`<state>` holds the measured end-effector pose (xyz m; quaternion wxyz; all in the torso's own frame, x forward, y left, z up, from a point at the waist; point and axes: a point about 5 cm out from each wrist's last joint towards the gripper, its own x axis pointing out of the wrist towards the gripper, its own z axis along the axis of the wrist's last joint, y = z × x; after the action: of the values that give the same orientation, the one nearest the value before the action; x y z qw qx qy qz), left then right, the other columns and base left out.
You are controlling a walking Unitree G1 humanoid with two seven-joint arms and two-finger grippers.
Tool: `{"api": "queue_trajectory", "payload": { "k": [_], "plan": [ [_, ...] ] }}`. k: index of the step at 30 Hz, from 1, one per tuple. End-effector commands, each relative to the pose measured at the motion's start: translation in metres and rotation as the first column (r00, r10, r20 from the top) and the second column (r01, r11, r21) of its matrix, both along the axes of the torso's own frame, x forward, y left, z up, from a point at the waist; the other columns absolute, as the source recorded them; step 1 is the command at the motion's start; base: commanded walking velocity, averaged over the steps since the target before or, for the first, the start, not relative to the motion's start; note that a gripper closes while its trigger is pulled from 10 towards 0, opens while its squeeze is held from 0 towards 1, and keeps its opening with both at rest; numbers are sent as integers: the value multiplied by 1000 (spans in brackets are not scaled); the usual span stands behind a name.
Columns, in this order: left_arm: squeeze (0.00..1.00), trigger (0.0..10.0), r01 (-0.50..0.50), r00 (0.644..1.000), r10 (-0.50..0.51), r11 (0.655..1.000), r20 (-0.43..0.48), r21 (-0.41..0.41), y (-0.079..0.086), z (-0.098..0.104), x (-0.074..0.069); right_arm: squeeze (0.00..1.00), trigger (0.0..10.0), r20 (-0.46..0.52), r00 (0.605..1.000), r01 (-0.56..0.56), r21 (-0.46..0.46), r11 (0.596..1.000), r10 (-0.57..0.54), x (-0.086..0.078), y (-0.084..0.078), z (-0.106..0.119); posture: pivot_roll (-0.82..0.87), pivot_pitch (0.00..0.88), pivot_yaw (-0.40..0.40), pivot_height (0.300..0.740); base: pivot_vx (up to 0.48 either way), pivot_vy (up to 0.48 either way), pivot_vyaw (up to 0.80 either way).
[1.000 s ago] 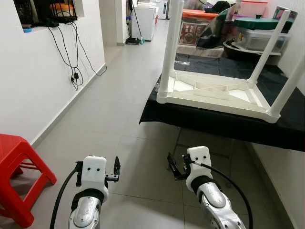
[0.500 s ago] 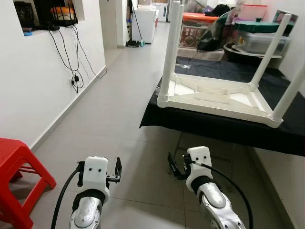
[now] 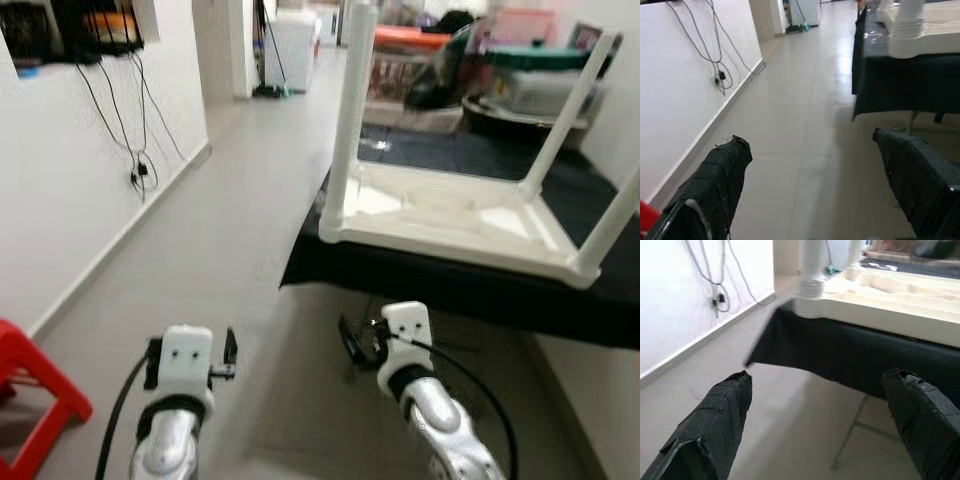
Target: Building children table
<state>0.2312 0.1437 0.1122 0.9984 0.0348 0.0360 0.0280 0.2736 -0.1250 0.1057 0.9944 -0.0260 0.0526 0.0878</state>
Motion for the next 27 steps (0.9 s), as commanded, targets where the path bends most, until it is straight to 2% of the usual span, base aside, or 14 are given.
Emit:
{"api": "queue_trajectory", "payload": {
  "k": [1, 15, 19, 23, 24, 27],
  "plan": [
    [0, 10000, 19, 1000, -19, 1000, 0, 0, -4, 0, 0, 0, 10000, 0, 1000, 20, -7, 1000, -20, 1, -4, 0, 124, 0, -74, 740, 277, 0, 0],
    [0, 10000, 22, 1000, -22, 1000, 0, 0, -4, 0, -1, 0, 10000, 3, 999, 41, 9, 999, -41, 2, -5, 0, 127, 0, -75, 740, 281, 0, 0],
    [0, 10000, 16, 1000, -16, 1000, 5, 3, -2, 1, -1, 0, 10000, 25, 996, 86, 11, 996, -87, 4, -11, 4, 130, 0, -76, 740, 281, 0, 0],
    [0, 10000, -19, 1000, 19, 1000, 23, 10, 7, 7, 0, 0, 10000, 46, 988, 148, 18, 989, -149, 9, -21, 7, 134, 0, -81, 740, 280, 0, 0],
    [0, 10000, -37, 999, 36, 999, 32, 18, 13, 9, 0, 0, 10000, 66, 978, 195, 20, 981, -196, 11, -27, 11, 134, 0, -81, 740, 277, 0, 0],
    [0, 10000, -51, 998, 50, 998, 37, 23, 16, 11, 0, 0, 10000, 75, 972, 222, 17, 975, -222, 13, -31, 13, 135, 0, -83, 740, 277, 0, 0]
  ]
}}
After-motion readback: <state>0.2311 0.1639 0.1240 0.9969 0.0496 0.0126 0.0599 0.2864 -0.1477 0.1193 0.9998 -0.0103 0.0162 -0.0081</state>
